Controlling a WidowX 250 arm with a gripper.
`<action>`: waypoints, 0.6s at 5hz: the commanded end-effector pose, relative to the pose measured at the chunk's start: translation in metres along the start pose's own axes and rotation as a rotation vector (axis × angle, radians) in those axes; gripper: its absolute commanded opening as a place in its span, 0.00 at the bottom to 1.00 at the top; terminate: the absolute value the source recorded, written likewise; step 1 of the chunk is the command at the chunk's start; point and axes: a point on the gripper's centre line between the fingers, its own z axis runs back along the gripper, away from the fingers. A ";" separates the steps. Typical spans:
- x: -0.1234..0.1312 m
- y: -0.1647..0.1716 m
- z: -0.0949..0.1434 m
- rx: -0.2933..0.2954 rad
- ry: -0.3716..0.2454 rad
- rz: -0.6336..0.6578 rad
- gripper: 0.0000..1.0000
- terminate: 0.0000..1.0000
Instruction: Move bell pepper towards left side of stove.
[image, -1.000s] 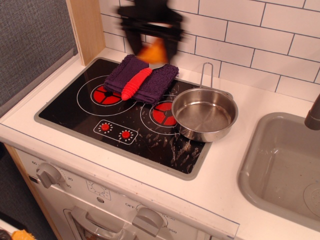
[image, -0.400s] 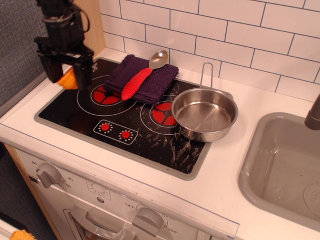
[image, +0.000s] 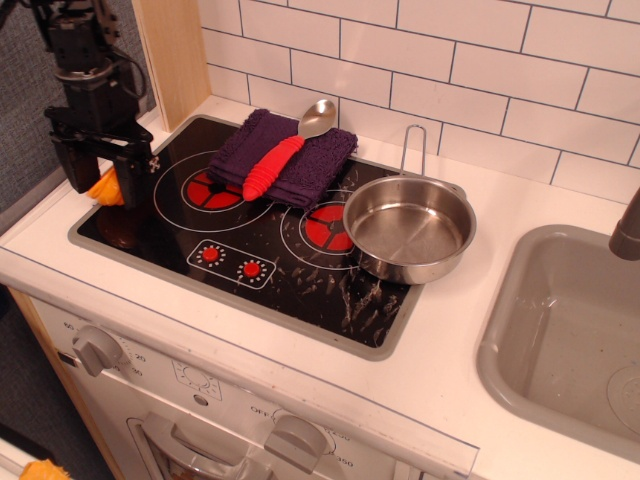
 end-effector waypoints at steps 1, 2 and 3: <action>-0.004 -0.006 0.028 0.011 -0.059 -0.020 1.00 0.00; -0.004 -0.016 0.059 0.036 -0.146 -0.050 1.00 0.00; -0.005 -0.024 0.076 0.056 -0.174 -0.071 1.00 0.00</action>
